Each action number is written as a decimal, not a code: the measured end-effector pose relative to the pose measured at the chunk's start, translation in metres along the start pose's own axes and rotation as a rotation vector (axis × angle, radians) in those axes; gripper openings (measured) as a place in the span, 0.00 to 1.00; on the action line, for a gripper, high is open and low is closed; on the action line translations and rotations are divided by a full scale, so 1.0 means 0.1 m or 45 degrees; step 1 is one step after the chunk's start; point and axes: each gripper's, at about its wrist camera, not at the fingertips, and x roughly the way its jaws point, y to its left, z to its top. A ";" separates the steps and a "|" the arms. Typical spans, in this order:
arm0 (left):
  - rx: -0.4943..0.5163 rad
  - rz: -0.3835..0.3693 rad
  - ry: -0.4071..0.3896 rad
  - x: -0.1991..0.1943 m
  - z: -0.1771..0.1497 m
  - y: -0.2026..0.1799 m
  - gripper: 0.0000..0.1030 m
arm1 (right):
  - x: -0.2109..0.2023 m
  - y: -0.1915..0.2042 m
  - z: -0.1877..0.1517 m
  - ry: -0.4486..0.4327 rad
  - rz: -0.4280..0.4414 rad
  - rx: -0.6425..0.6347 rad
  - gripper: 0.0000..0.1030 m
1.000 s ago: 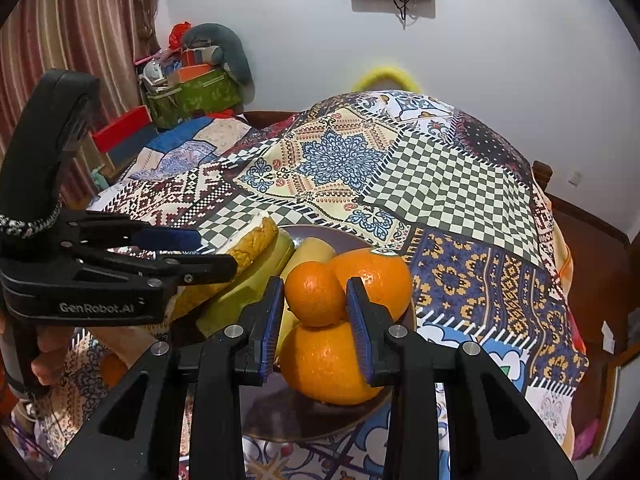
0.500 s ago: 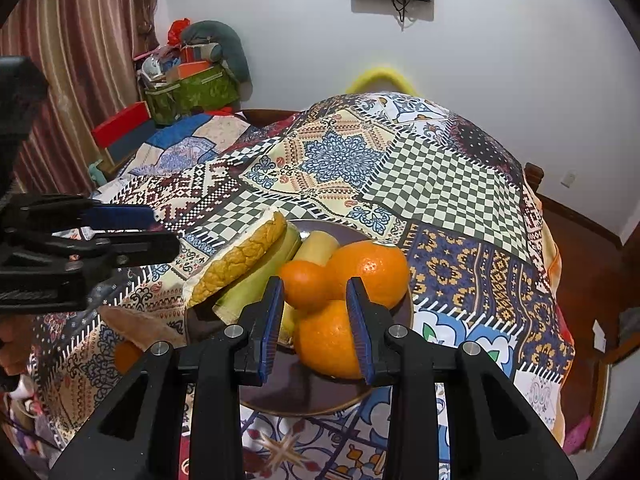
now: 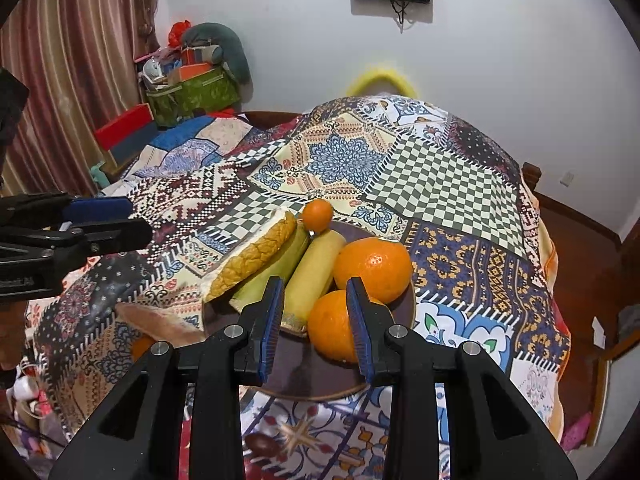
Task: Organize fruits
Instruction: 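Move both open grippers from the plate toward the remaining mandarin and pomelo segment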
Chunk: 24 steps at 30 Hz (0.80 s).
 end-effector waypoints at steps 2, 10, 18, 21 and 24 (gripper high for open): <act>0.002 0.005 -0.002 -0.04 -0.03 0.00 0.49 | -0.04 0.02 -0.01 -0.003 -0.004 -0.002 0.29; -0.002 0.035 -0.042 -0.29 -0.16 0.01 0.53 | -0.22 0.02 -0.06 -0.017 -0.029 0.014 0.35; -0.027 0.044 -0.032 -0.43 -0.41 0.07 0.66 | -0.40 0.15 -0.22 -0.028 -0.018 0.036 0.57; -0.036 0.057 0.001 -0.37 -0.55 0.11 0.66 | -0.42 0.23 -0.29 -0.021 -0.013 0.028 0.60; -0.052 0.053 0.056 -0.26 -0.71 0.13 0.66 | -0.40 0.29 -0.39 -0.002 0.000 0.029 0.60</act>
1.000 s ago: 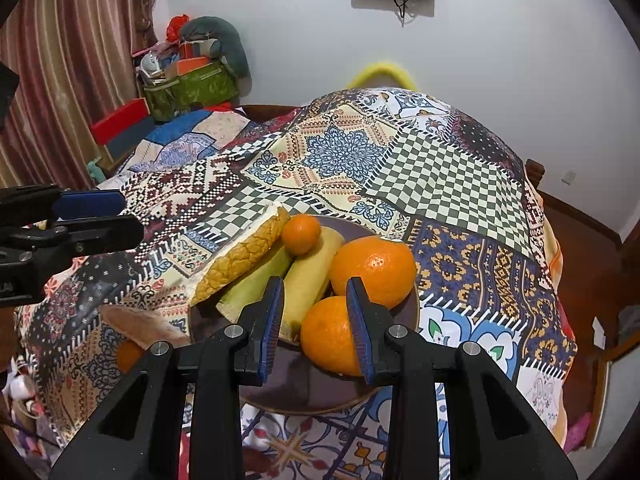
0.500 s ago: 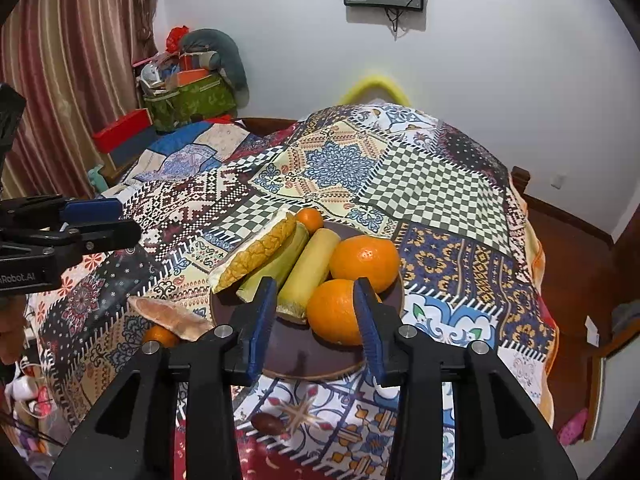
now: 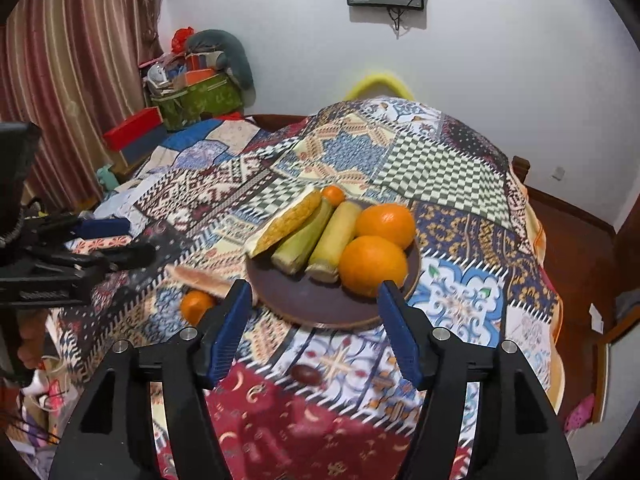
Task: Organize fruits
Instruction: 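Move both open grippers from the plate toward the remaining mandarin and pomelo segment, then grasp the mandarin with the left gripper while the right gripper grasps the peeled pomelo segment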
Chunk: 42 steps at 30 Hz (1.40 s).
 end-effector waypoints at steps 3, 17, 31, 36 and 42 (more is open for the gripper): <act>0.000 0.006 0.056 0.14 -0.17 -0.01 0.66 | 0.02 0.02 -0.11 0.025 0.009 0.015 0.60; -0.022 -0.027 0.164 0.60 -0.41 -0.11 0.53 | 0.17 0.05 -0.45 0.131 0.031 0.036 0.60; 0.003 -0.033 0.145 0.60 -0.38 -0.08 0.33 | 0.25 0.09 -0.36 0.124 0.057 0.059 0.60; -0.014 0.000 0.104 0.38 -0.46 0.12 0.33 | 0.40 0.23 -0.27 0.142 0.083 0.014 0.60; -0.054 0.056 0.075 0.19 -0.57 0.38 0.33 | 0.58 0.46 -0.16 0.157 0.124 -0.055 0.58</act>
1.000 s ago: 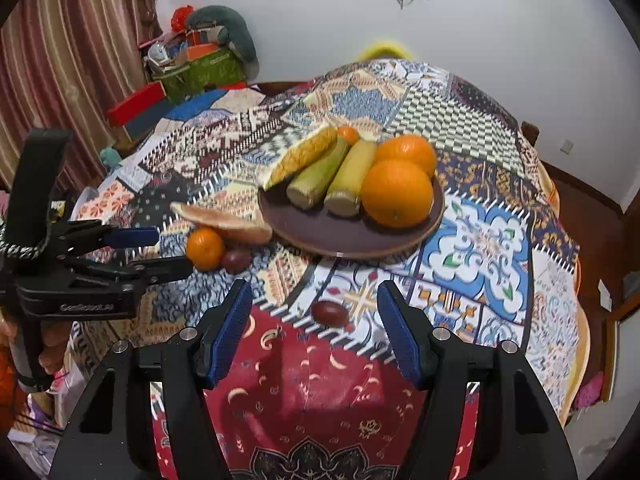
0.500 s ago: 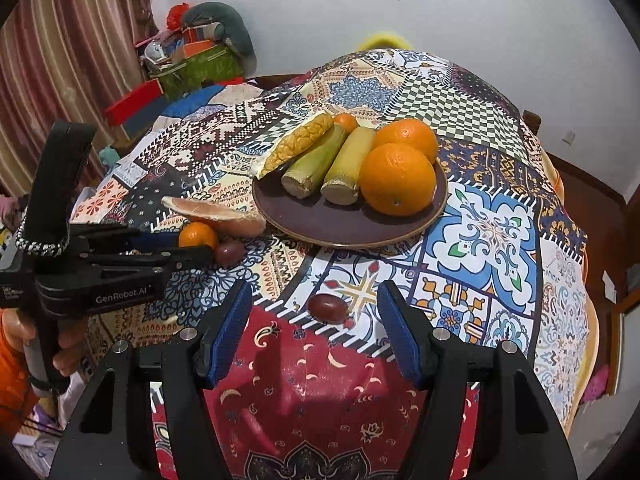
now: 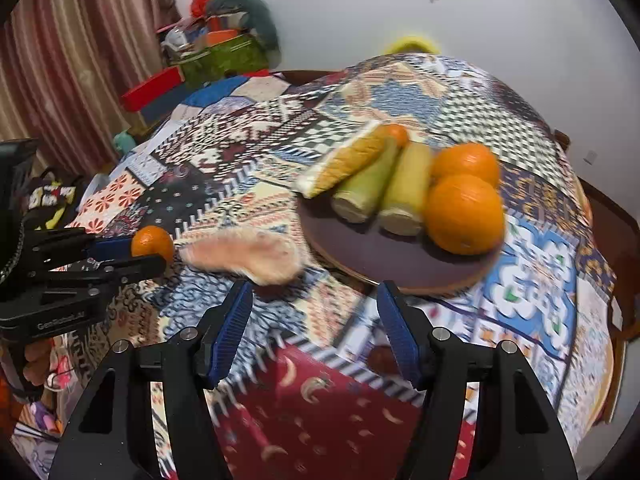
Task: Organize fruits
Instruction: 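Grasp the mandarin with the left gripper while the right gripper grasps the peeled pomelo segment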
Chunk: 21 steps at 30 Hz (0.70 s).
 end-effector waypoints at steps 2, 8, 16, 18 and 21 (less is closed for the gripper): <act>-0.016 0.006 -0.004 -0.03 -0.04 0.08 0.33 | 0.05 0.05 0.03 0.009 0.015 -0.021 0.57; -0.035 0.008 -0.013 -0.07 -0.15 0.19 0.33 | 0.22 0.11 0.04 0.066 0.036 -0.032 0.43; -0.001 0.001 -0.032 -0.08 -0.20 0.13 0.33 | 0.28 0.13 0.02 0.083 0.011 -0.028 0.26; -0.003 -0.002 -0.033 -0.08 -0.20 0.13 0.33 | 0.26 0.15 0.02 0.070 0.002 -0.046 0.25; -0.007 -0.007 -0.035 -0.10 -0.22 0.13 0.33 | 0.23 0.20 0.02 0.060 -0.006 -0.062 0.24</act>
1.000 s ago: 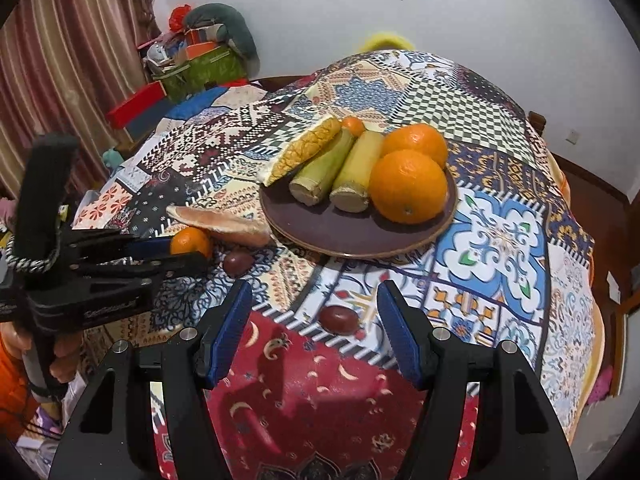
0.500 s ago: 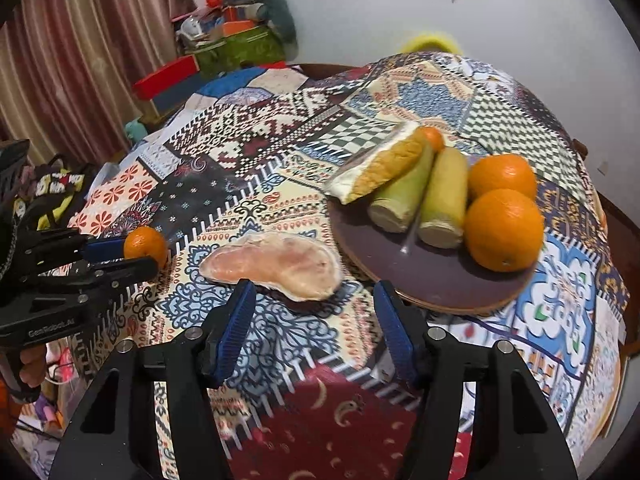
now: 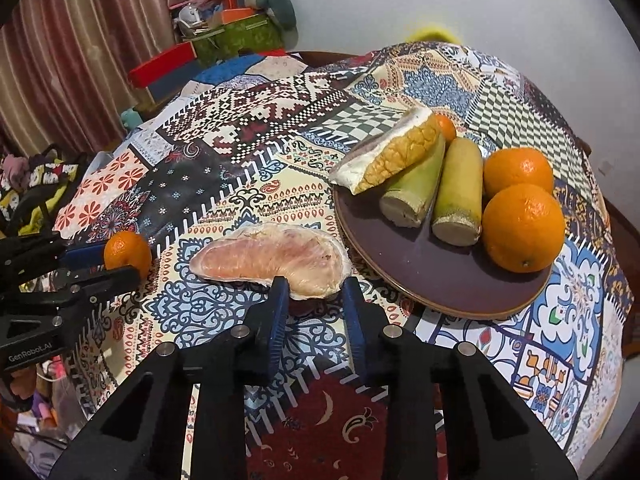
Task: Organize fruits
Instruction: 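Grasp the mandarin with the left gripper while the right gripper grasps the peeled pomelo segment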
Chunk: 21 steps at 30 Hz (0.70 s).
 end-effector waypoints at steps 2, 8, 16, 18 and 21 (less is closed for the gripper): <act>0.000 0.002 -0.005 -0.03 -0.01 0.00 0.33 | -0.04 0.03 -0.01 -0.007 0.004 -0.006 0.22; -0.003 -0.001 -0.026 -0.15 -0.05 -0.01 0.33 | -0.20 0.17 -0.08 -0.018 0.035 -0.036 0.16; -0.015 0.011 -0.045 -0.29 -0.09 -0.01 0.32 | -0.20 0.55 -0.26 0.045 0.176 -0.157 0.15; -0.023 0.011 -0.045 -0.29 -0.09 0.01 0.32 | -0.17 0.60 -0.27 0.074 0.197 -0.171 0.16; -0.029 0.010 -0.049 -0.29 -0.09 0.03 0.33 | -0.19 0.60 -0.24 0.076 0.223 -0.138 0.16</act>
